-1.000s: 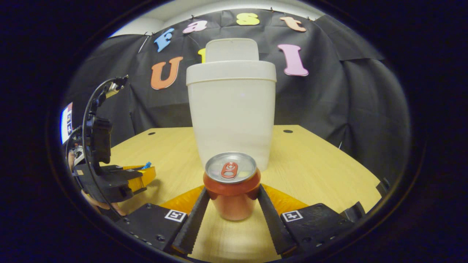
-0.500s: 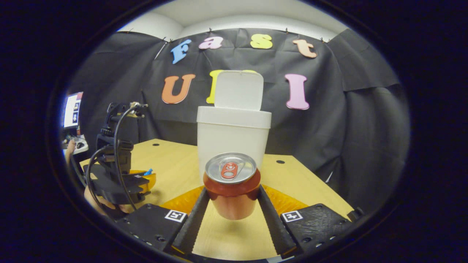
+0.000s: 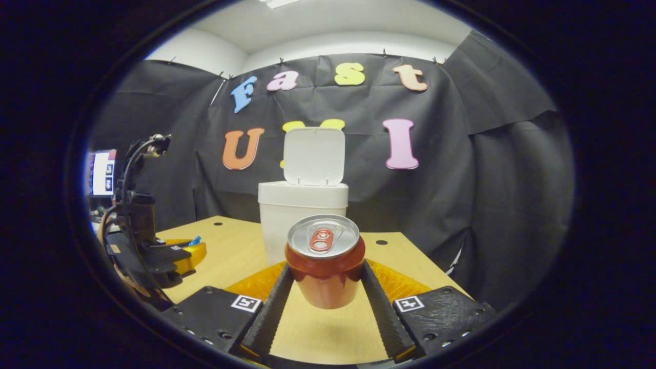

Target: Press the lid of the desktop garbage bin to open it, pick up the crumpled paper on the desktop and throw it into the bin, then pick up the pop can on the desktop and drop it into the bin, and finally close the garbage bin lid.

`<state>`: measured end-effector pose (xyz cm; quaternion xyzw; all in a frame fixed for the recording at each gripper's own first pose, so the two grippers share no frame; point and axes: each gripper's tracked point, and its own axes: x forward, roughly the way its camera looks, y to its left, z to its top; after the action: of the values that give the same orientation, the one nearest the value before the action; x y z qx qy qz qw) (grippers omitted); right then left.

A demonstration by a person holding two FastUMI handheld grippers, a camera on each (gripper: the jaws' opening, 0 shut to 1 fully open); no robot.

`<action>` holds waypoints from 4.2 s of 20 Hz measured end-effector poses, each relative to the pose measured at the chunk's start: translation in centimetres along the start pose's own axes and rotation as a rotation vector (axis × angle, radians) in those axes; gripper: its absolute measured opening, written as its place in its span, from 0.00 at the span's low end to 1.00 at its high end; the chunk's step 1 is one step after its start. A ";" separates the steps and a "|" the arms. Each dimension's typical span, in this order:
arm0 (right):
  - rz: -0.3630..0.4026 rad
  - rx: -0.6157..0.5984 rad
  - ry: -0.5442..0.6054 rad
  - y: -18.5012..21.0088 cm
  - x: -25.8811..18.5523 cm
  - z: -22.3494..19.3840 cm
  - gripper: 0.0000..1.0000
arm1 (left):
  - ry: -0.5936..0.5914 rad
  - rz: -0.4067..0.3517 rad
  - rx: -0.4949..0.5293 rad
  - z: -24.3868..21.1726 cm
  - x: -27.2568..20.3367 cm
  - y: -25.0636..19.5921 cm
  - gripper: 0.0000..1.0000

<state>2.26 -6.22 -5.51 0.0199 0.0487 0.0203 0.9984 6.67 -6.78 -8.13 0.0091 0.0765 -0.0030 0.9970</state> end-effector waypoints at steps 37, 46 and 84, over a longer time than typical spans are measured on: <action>0.003 0.078 -0.011 -1.6 -1.0 1.1 0.80 | -0.220 -0.093 0.080 17.9 15.1 -8.7 0.30; 0.019 0.098 0.035 -1.0 -0.3 -0.2 0.80 | -0.237 -0.119 0.026 18.4 14.2 -7.6 0.33; -0.049 -0.040 -0.030 1.2 0.5 1.0 0.79 | -0.164 0.083 -0.102 7.8 9.0 10.8 0.98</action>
<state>2.86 -5.04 -4.49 -0.0008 0.0337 -0.0033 0.9994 16.87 3.81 -1.62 -0.0386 -0.0056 0.0414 0.9984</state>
